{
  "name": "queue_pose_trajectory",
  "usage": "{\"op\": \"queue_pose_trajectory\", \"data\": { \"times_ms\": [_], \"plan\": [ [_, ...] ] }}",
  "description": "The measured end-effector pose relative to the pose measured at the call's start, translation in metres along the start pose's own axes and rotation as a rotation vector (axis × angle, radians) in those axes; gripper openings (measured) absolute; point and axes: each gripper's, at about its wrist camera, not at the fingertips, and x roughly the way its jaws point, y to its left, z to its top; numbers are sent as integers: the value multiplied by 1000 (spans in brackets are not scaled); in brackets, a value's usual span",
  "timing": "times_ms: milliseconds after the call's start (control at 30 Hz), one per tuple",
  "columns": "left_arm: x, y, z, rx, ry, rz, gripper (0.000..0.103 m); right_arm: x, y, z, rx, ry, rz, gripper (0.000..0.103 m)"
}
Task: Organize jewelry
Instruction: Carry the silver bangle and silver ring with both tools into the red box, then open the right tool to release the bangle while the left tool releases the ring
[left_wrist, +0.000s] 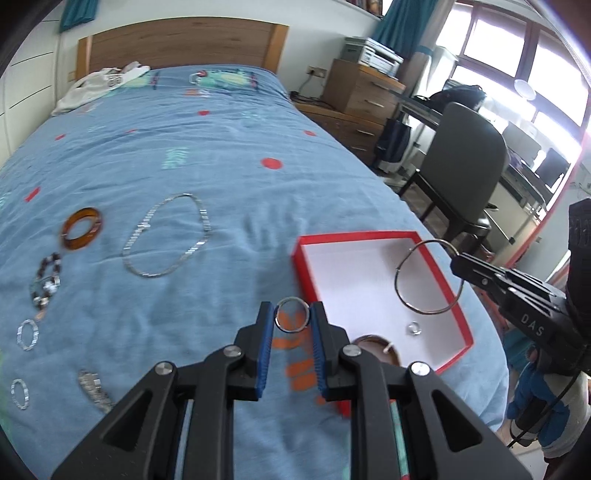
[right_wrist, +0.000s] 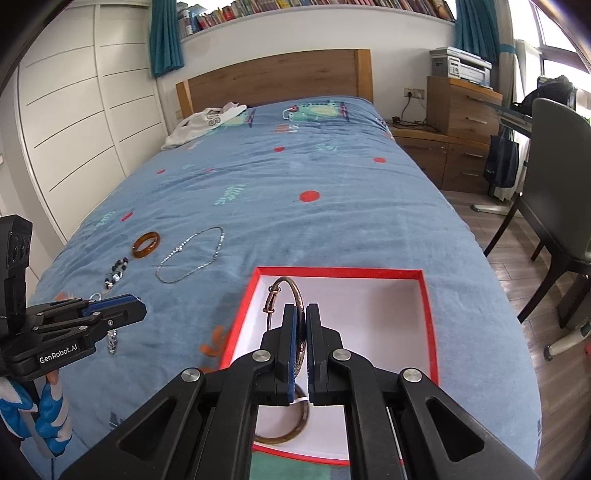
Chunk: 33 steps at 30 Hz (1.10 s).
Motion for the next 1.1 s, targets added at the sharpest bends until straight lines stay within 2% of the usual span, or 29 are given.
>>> {"op": "queue_pose_trajectory", "data": {
  "times_ms": [233,467,733,1100],
  "plan": [
    [54,-49,4,54,61,-38,19,22,-49,-16,59,36,-39,5],
    [94,-72,1,84,114,-41,19,45,-78,-31,95,65,-43,5],
    [128,-75,-8,89,169,-18,19,56,-84,-38,86,83,-44,4],
    [135,-75,-14,100,180,15,19,64,-83,-47,58,125,-48,4]
  ]
}}
